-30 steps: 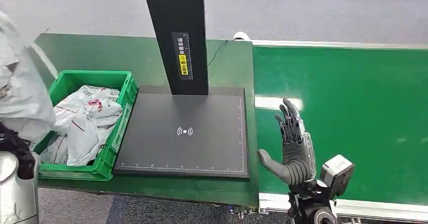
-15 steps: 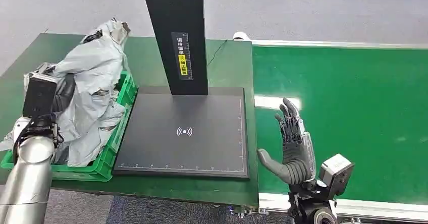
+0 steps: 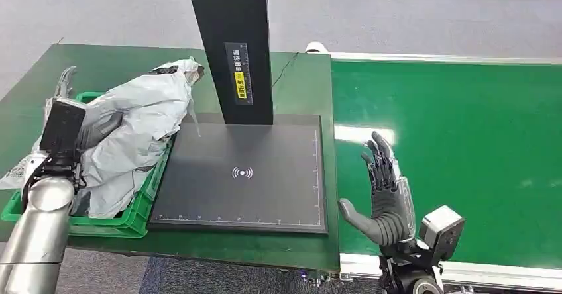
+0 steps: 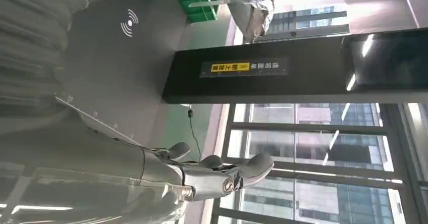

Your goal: Moved the parcel from conveyor to table for the left to box.

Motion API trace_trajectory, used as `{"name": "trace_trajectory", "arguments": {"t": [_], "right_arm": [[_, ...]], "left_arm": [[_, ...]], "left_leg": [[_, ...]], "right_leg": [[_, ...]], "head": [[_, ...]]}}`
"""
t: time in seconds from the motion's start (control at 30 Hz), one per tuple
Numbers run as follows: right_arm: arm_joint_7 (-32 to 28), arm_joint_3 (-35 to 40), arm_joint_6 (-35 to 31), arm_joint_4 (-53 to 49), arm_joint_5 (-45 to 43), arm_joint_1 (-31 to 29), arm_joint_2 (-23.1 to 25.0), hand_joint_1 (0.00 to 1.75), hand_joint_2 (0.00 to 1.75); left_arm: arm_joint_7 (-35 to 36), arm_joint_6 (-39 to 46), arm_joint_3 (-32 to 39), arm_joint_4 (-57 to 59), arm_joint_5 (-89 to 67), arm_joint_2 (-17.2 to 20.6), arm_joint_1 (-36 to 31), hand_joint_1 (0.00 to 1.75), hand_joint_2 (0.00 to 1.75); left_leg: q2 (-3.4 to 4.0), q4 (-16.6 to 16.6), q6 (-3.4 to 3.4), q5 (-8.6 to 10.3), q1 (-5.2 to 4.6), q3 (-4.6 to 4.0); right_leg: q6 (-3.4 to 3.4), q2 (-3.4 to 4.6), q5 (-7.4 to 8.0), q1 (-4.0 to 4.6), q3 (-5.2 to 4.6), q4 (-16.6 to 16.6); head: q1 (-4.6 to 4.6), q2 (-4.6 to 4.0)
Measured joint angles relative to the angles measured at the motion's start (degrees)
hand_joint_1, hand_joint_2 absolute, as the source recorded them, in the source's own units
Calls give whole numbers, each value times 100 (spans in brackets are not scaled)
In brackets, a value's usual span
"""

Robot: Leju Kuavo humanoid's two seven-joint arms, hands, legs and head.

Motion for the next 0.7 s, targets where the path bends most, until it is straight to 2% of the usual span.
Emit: {"name": "trace_trajectory", "arguments": {"t": [0.33, 0.7], "right_arm": [[-100, -4, -76, -68, 0, 244, -4, 0, 175], [-142, -4, -76, -114, -7, 385, -2, 0, 175]], "left_arm": [[-807, 868, 592, -1253, 835, -158, 1011, 0, 175], [-1863, 1732, 1272, -3111, 1440, -968, 2522, 0, 175]], "left_leg": [[3, -1, -2, -3, 0, -4], [3, -1, 0, -4, -1, -4]], "right_leg": [[-1, 2, -2, 0, -7, 0], [-1, 2, -3, -1, -4, -2]], "head": [[4, 0], [0, 0]]}}
